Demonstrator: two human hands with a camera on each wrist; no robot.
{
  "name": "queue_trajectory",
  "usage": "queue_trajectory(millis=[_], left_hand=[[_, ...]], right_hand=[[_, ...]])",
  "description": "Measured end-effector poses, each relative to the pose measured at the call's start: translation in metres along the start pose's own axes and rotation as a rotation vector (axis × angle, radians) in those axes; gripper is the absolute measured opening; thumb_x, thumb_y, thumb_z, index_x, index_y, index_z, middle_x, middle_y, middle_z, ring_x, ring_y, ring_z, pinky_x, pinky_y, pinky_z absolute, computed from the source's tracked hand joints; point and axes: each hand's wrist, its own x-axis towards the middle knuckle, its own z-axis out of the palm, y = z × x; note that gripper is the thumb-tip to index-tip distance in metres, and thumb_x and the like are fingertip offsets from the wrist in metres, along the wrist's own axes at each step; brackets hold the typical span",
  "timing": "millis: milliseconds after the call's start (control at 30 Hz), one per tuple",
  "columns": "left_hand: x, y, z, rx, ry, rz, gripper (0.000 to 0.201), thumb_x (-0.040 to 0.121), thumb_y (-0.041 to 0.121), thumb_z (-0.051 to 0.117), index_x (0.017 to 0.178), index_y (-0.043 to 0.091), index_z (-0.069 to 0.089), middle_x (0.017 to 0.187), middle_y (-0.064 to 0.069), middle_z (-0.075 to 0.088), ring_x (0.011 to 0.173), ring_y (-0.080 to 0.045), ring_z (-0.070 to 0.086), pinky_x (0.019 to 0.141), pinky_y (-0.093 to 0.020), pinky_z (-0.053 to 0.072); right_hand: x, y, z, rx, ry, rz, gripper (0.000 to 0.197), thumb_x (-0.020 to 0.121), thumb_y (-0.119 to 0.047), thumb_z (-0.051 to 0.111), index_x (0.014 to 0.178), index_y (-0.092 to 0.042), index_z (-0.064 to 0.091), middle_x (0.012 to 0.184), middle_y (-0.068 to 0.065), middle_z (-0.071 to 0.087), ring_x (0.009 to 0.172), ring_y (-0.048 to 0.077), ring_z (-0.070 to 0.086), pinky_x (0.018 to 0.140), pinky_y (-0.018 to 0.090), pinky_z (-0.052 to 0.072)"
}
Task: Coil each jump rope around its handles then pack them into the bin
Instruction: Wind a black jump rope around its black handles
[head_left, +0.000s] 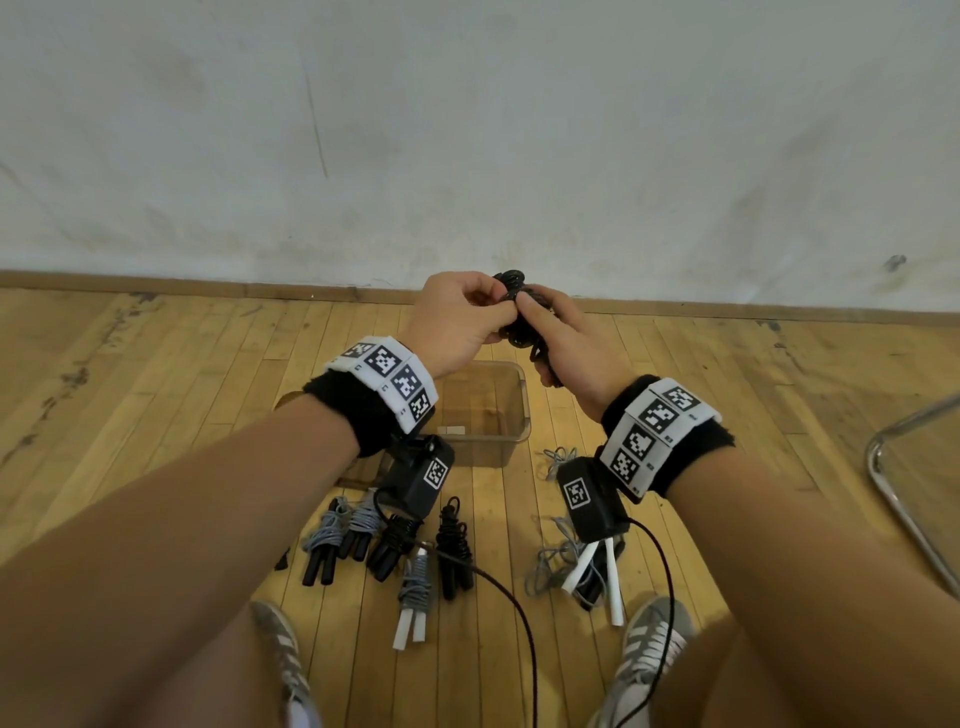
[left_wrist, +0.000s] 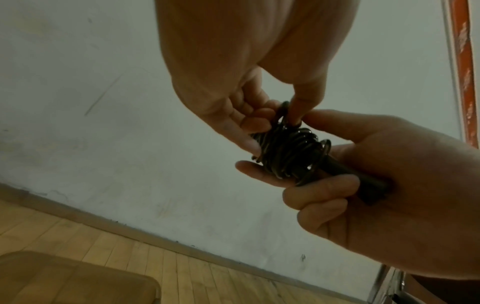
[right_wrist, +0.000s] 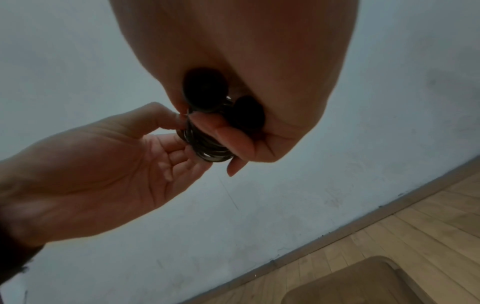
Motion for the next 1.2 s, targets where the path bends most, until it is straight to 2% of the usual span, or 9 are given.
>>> queue_trajectory(millis=[100,200,300,467,633,800,967,1067,1200], left_hand=[[0.001,-0.002,0.004,0.005,0.080,0.061,0.006,0.089,0.003,0.073,0.093,0.006,0.069,0.088,-0.012,0.069,0.082,-0.020,0.069,0.070,-0.027,0.063],[0.001,-0.009,0.009,0.151,0.165,0.123,0.010,0.086,0.011,0.077,0.089,0.016,0.069,0.081,0.003,0.069,0.073,-0.009,0.066,0.065,-0.016,0.056],[-0.001,-0.012,0.011,0.280,0.219,0.169,0.010,0.085,0.018,0.078,0.088,0.023,0.069,0.078,0.008,0.070,0.070,0.000,0.064,0.063,-0.009,0.049],[-0.005,-0.007,0.013,0.368,0.274,0.246,0.011,0.085,0.024,0.077,0.088,0.029,0.068,0.070,0.011,0.068,0.068,-0.003,0.067,0.068,-0.024,0.058],[-0.003,-0.003,0.013,0.354,0.252,0.246,0.009,0.085,0.032,0.077,0.091,0.034,0.071,0.080,0.012,0.073,0.077,-0.003,0.069,0.075,-0.038,0.060],[-0.006,-0.002,0.015,0.301,0.222,0.218,0.017,0.079,0.038,0.084,0.088,0.034,0.070,0.079,0.013,0.073,0.077,-0.001,0.070,0.076,-0.032,0.061],[-0.004,0.004,0.010,0.287,0.256,0.211,0.020,0.078,0.037,0.087,0.079,0.029,0.069,0.071,0.013,0.070,0.069,-0.003,0.068,0.066,-0.016,0.053],[-0.005,0.003,0.012,0.337,0.275,0.236,0.016,0.079,0.033,0.083,0.080,0.027,0.069,0.067,0.014,0.067,0.066,-0.002,0.066,0.064,-0.017,0.053],[-0.009,0.001,0.012,0.378,0.279,0.298,0.014,0.079,0.028,0.080,0.080,0.017,0.071,0.058,0.012,0.062,0.057,-0.004,0.063,0.062,-0.022,0.055]], right_hand=[[0.003,-0.001,0.001,0.049,0.036,0.041,0.031,0.108,-0.036,0.042,0.131,-0.021,0.056,0.095,0.003,0.063,0.057,0.010,0.049,0.048,0.024,0.040],[0.005,0.001,0.001,-0.020,0.061,0.025,0.031,0.109,-0.032,0.042,0.133,-0.019,0.055,0.099,0.003,0.063,0.056,0.010,0.049,0.047,0.023,0.041],[0.006,0.003,0.004,-0.046,0.074,0.036,0.035,0.109,-0.034,0.041,0.135,-0.016,0.053,0.099,0.002,0.062,0.054,0.010,0.048,0.044,0.021,0.041],[0.006,0.000,0.005,-0.030,0.071,0.035,0.040,0.109,-0.039,0.041,0.136,-0.012,0.051,0.099,0.003,0.061,0.053,0.011,0.048,0.045,0.023,0.041],[0.007,-0.003,0.003,-0.050,0.126,0.016,0.040,0.108,-0.039,0.041,0.136,-0.011,0.046,0.107,0.009,0.062,0.057,0.013,0.049,0.042,0.020,0.040],[0.005,-0.006,-0.001,-0.113,0.094,0.035,0.038,0.109,-0.039,0.034,0.139,-0.017,0.043,0.111,0.009,0.060,0.061,0.016,0.050,0.048,0.025,0.040],[-0.006,-0.011,0.003,-0.090,0.094,0.012,0.029,0.111,-0.032,0.024,0.126,-0.021,0.046,0.101,0.006,0.058,0.064,0.016,0.048,0.042,0.019,0.041],[-0.005,-0.012,0.007,-0.071,0.112,0.022,0.038,0.110,-0.042,0.026,0.127,-0.016,0.047,0.098,0.004,0.057,0.066,0.014,0.049,0.042,0.020,0.039],[-0.005,-0.010,0.012,-0.075,0.103,0.006,0.048,0.104,-0.055,0.041,0.130,-0.016,0.049,0.094,-0.002,0.060,0.058,0.008,0.050,0.043,0.020,0.039]])
